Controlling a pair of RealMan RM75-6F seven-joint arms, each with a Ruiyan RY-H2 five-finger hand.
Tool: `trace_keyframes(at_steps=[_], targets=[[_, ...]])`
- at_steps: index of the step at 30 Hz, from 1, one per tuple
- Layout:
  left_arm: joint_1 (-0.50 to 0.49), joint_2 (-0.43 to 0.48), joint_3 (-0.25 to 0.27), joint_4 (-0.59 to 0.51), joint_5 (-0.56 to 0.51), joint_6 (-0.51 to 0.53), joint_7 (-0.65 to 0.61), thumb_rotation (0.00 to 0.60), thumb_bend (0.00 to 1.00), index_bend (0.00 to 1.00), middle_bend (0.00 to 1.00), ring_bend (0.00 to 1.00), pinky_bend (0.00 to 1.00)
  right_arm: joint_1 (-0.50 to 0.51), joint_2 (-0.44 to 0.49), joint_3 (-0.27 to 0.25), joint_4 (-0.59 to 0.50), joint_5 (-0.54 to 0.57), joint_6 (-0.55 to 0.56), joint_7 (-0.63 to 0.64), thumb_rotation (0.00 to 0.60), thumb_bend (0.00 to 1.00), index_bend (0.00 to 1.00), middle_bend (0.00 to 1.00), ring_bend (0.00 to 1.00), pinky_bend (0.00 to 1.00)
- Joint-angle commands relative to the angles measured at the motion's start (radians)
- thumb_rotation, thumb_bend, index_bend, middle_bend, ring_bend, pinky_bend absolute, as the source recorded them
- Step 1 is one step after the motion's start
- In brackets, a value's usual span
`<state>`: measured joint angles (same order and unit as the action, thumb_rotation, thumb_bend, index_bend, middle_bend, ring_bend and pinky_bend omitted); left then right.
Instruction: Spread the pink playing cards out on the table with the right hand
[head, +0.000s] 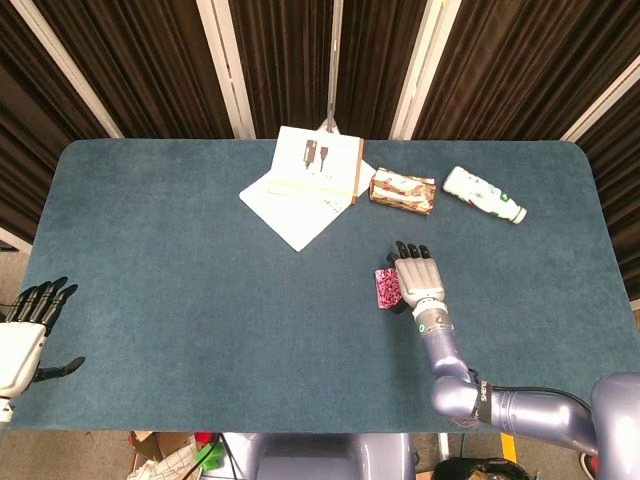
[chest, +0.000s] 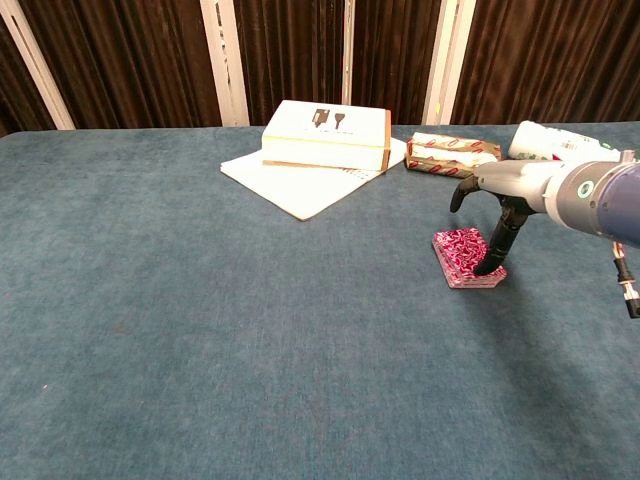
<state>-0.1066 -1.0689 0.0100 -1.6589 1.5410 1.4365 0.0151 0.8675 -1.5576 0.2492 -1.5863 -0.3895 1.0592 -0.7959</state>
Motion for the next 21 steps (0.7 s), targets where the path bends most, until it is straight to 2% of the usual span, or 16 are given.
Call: trace_keyframes(at_steps=[1,9,21], targets=[[-0.001,0.001,0.0,-0.001,-0.001,-0.002,-0.004,0.6,0.0,0.0,0.0,0.0,0.0,0.006,-0.006,-0.007,0.005,0.023,0.006,-0.012,0.6,0.1,0.23,0.04,0.0,0.0],[-0.002,0.002,0.0,-0.002,-0.001,-0.005,-0.005,0.6,0.0,0.0,0.0,0.0,0.0,0.029,-0.025,-0.01,0.011,0.066,0.028,-0.034,0.6,0.1,0.23,0.04,0.0,0.0],[-0.003,0.005,-0.001,-0.001,-0.004,-0.008,-0.013,0.6,0.0,0.0,0.0,0.0,0.0,0.034,-0.061,-0.02,0.077,0.08,0.017,-0.014,0.6,0.1,0.23,0.04,0.0,0.0]])
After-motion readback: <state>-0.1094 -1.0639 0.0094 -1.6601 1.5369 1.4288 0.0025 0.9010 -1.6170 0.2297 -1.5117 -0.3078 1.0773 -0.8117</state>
